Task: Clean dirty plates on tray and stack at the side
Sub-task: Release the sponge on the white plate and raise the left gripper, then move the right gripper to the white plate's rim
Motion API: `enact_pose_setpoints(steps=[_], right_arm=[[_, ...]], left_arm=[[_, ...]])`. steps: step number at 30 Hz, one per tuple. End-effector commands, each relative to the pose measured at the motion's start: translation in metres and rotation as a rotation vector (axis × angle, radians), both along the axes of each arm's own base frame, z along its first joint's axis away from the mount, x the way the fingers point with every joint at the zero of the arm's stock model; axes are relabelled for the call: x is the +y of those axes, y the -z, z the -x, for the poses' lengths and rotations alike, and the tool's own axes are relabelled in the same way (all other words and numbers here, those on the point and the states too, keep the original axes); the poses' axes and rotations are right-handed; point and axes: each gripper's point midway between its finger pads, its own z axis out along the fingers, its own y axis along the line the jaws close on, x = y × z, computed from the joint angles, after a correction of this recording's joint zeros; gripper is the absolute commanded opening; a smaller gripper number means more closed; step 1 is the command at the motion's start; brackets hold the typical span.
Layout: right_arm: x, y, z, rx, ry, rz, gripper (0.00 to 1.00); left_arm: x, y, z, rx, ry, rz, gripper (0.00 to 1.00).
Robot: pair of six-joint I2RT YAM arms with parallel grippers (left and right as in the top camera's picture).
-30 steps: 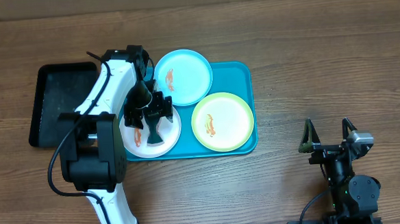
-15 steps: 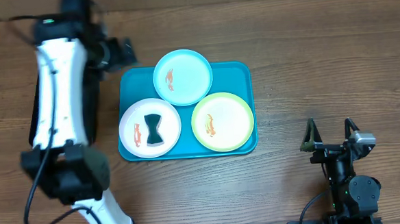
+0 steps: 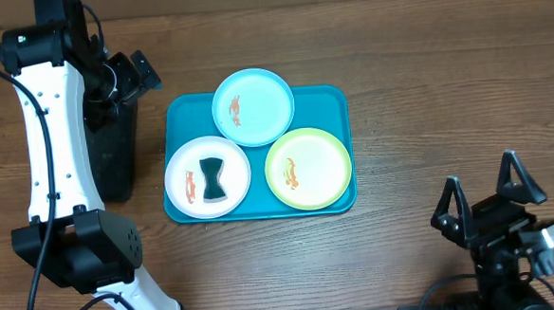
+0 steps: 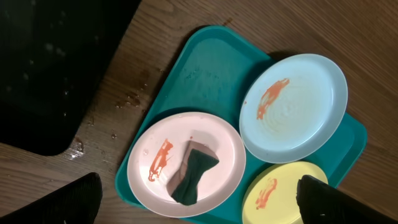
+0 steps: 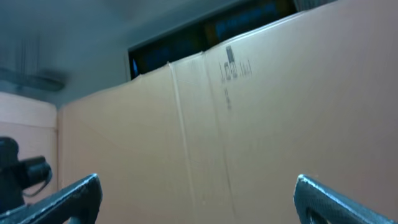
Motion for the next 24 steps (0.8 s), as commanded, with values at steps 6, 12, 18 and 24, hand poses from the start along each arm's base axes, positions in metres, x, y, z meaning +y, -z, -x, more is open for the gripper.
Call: enact_pose_setpoints(steps=[6,12,18,24], right_arm=[[0.009,-0.059,-0.046,0.524,0.051,0.281,1.00],[0.039,-0.073,-0.105,0.933,-0.187,0.302,1.00],[0.128,-0.110,-0.129,0.886,-0.878,0.282,0.98],[0.172,-0.041,-0.188,1.128,-0.683,0.246,0.80]], left_arm=[[0.000,-0.003,-0.004,-0.018,-0.011,-0.006,1.00],[0.000,-0.002,-0.001,-0.003,-0.011,-0.003,1.00],[-0.002,-0.001,0.008,0.030,0.003,0.003,1.00],[-0.004,0.001,0.014,0.054,0.013,0.005,1.00]])
